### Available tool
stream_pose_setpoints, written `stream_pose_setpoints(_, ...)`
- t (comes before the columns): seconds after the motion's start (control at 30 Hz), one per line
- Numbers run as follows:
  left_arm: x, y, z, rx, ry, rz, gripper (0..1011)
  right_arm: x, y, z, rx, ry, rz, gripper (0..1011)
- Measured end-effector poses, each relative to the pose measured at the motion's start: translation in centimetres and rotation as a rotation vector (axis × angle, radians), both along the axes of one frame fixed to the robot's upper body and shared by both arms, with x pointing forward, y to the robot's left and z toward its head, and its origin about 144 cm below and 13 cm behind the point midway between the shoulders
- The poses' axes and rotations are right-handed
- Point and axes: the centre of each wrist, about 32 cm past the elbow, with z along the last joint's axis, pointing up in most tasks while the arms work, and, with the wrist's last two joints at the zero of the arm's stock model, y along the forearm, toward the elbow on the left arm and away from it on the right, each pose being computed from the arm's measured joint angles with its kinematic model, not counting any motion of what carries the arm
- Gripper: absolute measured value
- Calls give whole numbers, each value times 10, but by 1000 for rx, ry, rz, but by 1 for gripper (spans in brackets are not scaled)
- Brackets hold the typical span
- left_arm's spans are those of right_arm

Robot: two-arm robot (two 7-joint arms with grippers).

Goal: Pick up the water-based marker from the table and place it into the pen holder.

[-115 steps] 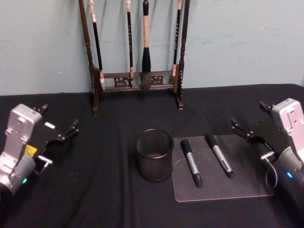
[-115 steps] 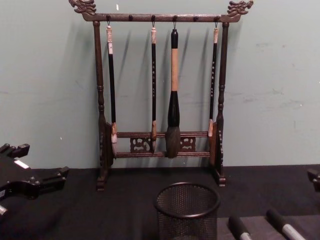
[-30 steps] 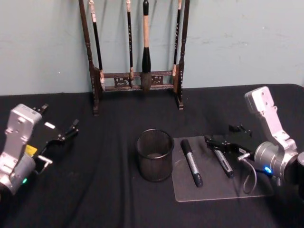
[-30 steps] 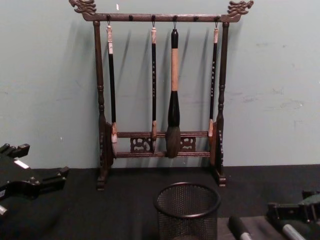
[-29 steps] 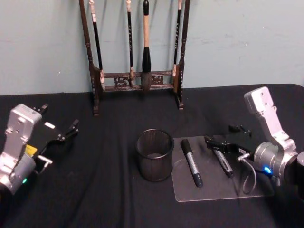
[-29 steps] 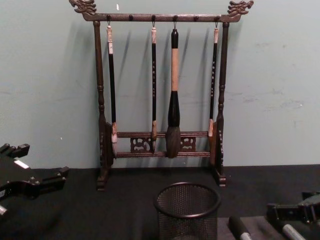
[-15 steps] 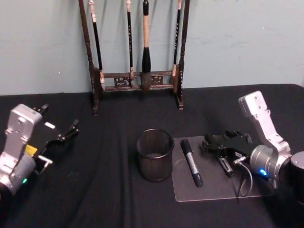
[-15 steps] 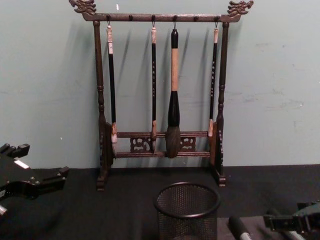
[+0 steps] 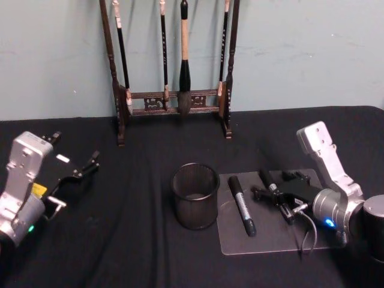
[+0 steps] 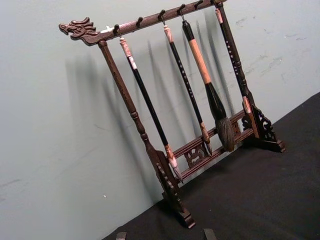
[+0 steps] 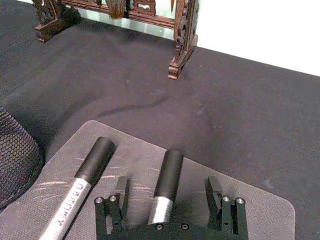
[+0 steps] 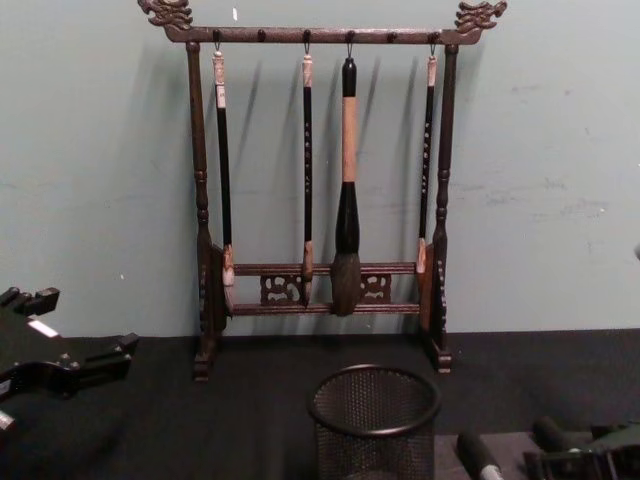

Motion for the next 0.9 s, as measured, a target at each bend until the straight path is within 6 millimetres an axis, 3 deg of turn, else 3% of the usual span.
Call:
stream_pose_setpoints(0.63,0,0,0,0,0,0,1001,-1,1,-1,-5,2,0,993)
stream_pose_setpoints(0.9,0,0,0,0,0,0,1001,-1,1,-1,-3,2,0,735)
